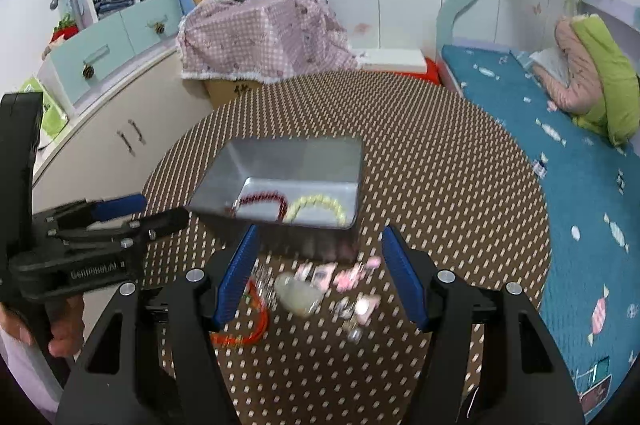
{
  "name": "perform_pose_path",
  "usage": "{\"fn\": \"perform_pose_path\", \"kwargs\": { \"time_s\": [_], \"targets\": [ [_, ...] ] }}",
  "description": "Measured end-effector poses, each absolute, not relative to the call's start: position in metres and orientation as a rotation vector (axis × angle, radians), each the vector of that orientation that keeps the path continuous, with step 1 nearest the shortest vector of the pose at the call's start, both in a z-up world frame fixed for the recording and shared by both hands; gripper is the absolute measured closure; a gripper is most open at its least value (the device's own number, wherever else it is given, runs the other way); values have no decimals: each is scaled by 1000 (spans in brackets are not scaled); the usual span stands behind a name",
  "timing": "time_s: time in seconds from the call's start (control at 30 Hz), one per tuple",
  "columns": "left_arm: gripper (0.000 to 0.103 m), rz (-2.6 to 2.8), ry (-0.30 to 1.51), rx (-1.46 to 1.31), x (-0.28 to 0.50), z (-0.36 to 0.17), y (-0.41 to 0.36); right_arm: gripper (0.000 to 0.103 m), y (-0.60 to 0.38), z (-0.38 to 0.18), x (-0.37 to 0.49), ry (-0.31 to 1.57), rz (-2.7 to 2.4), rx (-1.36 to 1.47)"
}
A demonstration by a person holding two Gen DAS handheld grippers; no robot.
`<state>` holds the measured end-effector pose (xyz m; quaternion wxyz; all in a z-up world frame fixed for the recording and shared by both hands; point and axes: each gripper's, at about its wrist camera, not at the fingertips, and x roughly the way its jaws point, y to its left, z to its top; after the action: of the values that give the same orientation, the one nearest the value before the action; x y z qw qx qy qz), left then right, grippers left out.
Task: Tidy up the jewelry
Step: 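Withdraw both grippers from the box and close the right gripper on the red cord bracelet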
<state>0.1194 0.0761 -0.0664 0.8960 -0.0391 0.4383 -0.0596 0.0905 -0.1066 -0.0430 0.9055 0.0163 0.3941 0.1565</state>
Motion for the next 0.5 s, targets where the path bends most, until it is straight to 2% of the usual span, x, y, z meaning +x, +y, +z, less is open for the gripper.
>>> {"fn": "perform_pose_path", "kwargs": {
  "time_s": [0.13,0.4,0.5],
  "targets": [
    [14,-115,902,-57,105,-74,83,42,-98,-58,79,864,343,24],
    [13,-93,937,-4,83,-100,88,42,-75,-91,68,979,354,-34],
    [13,-80,953,12,78,-110,91,48,-67,-95,64,989,372,-57]
  ]
}}
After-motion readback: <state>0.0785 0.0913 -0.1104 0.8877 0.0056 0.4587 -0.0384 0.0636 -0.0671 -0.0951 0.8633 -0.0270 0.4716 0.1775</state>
